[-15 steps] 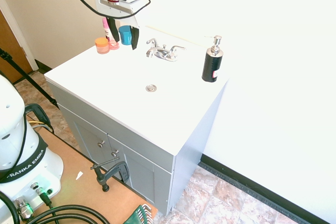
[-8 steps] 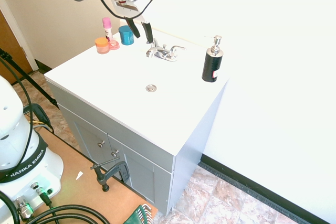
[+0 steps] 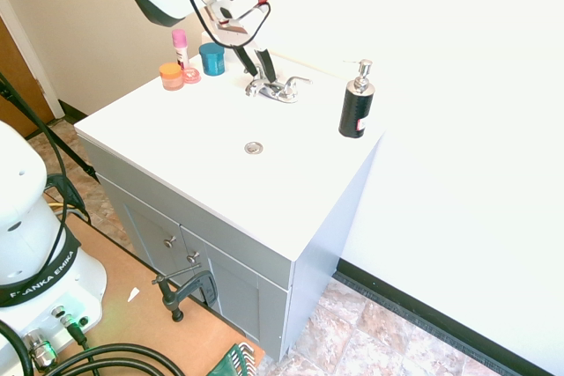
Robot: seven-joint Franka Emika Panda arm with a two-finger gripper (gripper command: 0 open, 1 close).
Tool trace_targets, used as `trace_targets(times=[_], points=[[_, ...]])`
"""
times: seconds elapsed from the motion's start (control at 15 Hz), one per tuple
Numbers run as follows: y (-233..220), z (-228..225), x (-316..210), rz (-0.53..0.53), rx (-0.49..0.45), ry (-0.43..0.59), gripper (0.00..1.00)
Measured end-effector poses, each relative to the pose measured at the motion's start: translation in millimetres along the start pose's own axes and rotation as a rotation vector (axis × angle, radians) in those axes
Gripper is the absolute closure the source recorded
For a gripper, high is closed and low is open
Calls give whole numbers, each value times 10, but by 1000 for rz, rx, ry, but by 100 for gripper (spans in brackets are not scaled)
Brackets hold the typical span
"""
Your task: Turn off the hot water
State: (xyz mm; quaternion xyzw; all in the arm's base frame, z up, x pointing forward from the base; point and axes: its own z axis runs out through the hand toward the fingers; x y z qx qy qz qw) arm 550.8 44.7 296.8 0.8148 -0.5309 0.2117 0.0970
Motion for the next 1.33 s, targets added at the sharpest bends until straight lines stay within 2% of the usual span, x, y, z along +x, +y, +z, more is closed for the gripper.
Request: trace_targets(times=[0.33, 0.93, 1.13, 1.33], points=[[-88, 26, -147, 14, 8, -85, 0], [-481, -37, -233, 24, 47, -99, 0], [-280, -18, -10, 15, 15, -145, 0], [229, -13, 245, 19, -14, -210, 0]])
